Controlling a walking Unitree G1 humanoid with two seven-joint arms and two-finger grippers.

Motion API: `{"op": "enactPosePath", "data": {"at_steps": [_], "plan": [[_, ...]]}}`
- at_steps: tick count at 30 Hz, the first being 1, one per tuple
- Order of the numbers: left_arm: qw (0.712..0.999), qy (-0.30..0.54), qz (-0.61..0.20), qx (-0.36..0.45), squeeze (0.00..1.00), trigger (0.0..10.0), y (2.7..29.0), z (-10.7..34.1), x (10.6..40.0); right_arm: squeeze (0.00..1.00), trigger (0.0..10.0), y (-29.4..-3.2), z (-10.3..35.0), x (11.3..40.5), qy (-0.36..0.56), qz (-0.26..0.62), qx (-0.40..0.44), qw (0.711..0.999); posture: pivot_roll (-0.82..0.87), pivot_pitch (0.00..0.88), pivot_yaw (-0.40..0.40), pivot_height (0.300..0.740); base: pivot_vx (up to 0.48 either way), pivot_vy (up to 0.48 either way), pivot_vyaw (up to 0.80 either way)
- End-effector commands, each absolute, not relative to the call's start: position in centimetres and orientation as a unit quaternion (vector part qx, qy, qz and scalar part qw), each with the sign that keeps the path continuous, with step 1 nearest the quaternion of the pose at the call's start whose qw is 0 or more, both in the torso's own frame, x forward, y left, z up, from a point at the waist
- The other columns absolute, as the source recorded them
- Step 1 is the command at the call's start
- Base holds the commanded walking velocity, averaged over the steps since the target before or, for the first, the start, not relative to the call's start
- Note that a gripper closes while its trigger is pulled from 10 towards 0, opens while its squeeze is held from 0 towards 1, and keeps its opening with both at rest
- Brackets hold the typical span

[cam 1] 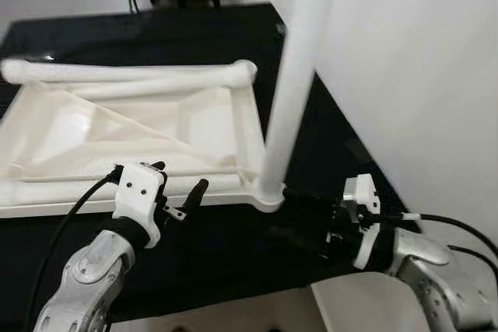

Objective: Building children table

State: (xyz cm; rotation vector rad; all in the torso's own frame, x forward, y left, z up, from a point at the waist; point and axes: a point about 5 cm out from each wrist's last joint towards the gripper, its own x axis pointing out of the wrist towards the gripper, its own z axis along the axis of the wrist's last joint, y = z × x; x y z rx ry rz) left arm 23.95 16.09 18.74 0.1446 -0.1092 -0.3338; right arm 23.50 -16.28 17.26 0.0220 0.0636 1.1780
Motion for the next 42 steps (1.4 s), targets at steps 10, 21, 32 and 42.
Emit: {"op": "enactPosePath", "data": {"at_steps": [10, 21, 32, 42], "plan": [[0.978, -0.041, -0.195, 0.06, 0.0, 10.0, 15.2, 18.6, 23.5, 0.0, 10.0, -16.1, 17.7, 22.8, 0.039, 0.588, 0.013, 0.808, 0.07, 0.205, -0.078, 0.74, 0.0, 0.48, 0.0], [0.978, -0.049, -0.187, 0.077, 0.0, 10.0, 15.2, 18.9, 23.5, 0.0, 10.0, -14.3, 18.2, 29.0, -0.029, 0.397, -0.01, 0.917, 0.09, 0.187, -0.081, 0.74, 0.0, 0.48, 0.0], [0.978, -0.035, -0.186, 0.085, 0.0, 10.0, 14.8, 18.8, 22.8, 0.0, 10.0, -13.3, 17.9, 31.7, -0.036, 0.316, -0.032, 0.948, 0.11, 0.172, -0.082, 0.74, 0.0, 0.122, 0.0], [0.973, -0.039, -0.226, 0.028, 0.0, 10.0, 14.1, 19.4, 22.9, 0.0, 10.0, -14.0, 17.9, 33.3, -0.042, 0.221, -0.03, 0.974, 0.11, 0.175, -0.081, 0.74, 0.0, 0.0, 0.0]]}}
